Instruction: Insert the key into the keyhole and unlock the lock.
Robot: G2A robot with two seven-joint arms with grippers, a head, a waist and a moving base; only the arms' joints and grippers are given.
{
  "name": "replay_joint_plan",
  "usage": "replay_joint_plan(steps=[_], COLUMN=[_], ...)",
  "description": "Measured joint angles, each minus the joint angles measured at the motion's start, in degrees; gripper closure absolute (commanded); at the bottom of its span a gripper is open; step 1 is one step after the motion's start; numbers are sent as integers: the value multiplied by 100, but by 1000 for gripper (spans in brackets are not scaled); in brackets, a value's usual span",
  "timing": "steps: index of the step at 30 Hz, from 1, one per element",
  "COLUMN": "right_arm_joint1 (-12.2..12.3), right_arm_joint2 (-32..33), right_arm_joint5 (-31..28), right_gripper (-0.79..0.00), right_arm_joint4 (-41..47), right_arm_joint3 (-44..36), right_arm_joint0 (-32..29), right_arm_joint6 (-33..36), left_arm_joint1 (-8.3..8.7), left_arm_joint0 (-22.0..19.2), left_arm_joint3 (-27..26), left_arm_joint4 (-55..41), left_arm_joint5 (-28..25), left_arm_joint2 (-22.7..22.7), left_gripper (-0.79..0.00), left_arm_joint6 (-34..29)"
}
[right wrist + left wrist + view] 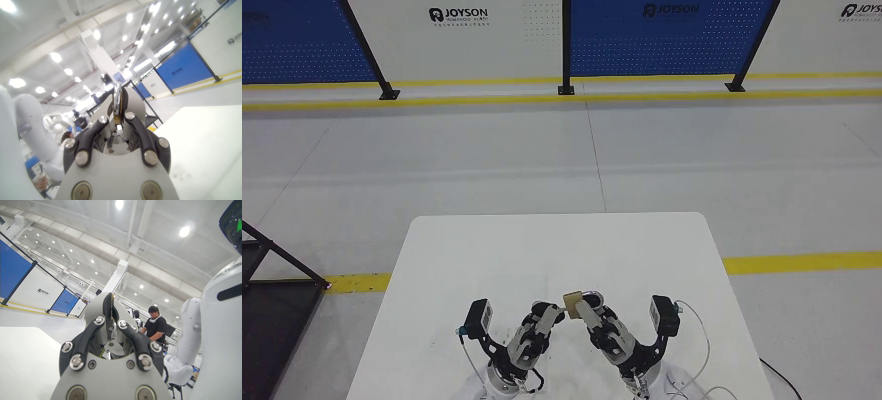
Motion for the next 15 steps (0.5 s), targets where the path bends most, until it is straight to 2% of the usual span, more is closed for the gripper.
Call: replay_joint_plan(steps=[15], right_arm_joint1=[17], right_arm_joint2=[-10], right_arm_joint5=[-62], right_gripper=[0], right_arm_joint4=[-99], right_arm_joint3=[-25], right_arm_joint0=[-20], right_arm_joint6=[68], left_arm_joint1=[-10], left_arm_joint0=[-27], left_arm_joint3=[33], left_arm_joint4=[59], left_arm_joint5=[0], left_arm_joint2=[39], left_gripper=[0], left_arm_joint6=[0])
